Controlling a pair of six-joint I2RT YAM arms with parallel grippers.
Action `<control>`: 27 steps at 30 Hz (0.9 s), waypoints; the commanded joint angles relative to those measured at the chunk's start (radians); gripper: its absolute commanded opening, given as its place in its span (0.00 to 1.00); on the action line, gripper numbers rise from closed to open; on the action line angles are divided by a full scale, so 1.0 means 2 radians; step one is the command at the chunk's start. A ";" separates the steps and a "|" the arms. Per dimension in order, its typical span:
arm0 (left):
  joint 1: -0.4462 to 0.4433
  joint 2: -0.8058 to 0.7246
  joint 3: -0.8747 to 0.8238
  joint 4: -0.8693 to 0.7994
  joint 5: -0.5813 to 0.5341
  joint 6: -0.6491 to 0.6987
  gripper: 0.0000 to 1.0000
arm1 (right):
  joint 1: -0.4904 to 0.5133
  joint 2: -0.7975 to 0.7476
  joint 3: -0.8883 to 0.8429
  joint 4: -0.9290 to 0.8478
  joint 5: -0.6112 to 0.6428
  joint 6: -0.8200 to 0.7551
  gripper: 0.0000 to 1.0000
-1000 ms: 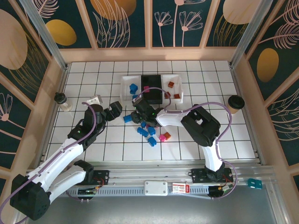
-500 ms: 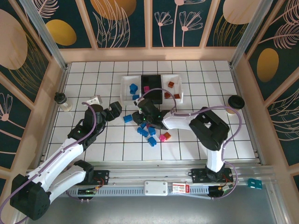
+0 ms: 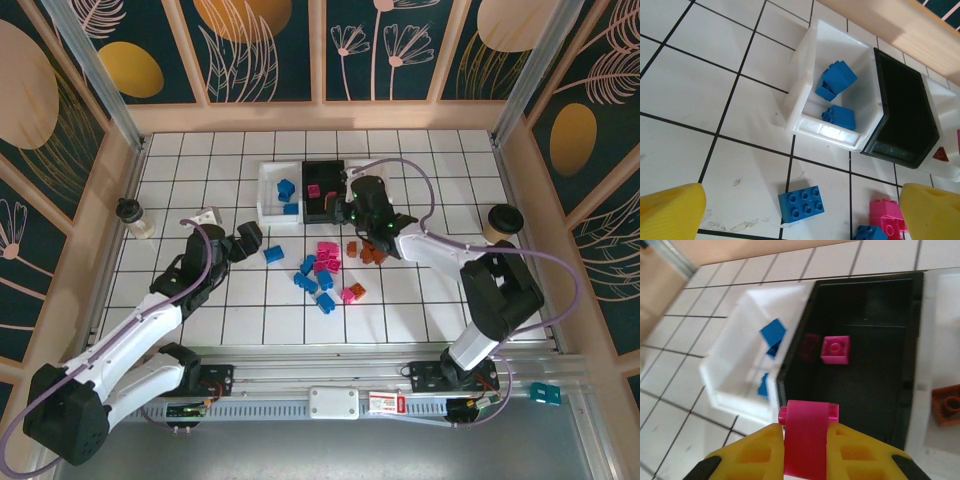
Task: Sort the legos into containers by color
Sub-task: Place the lego in the container.
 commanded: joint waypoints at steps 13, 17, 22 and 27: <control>-0.010 0.143 0.000 0.033 0.041 0.038 0.95 | -0.012 0.192 0.230 -0.108 0.038 -0.028 0.53; -0.040 0.195 0.019 0.038 0.016 0.049 0.97 | -0.011 0.166 0.212 -0.093 0.025 -0.022 0.60; -0.059 0.269 0.056 0.046 -0.011 0.056 0.90 | -0.007 0.111 0.143 -0.060 0.020 -0.016 0.61; -0.059 0.336 0.086 0.056 -0.019 0.056 0.89 | 0.000 0.052 0.069 -0.034 0.020 -0.010 0.61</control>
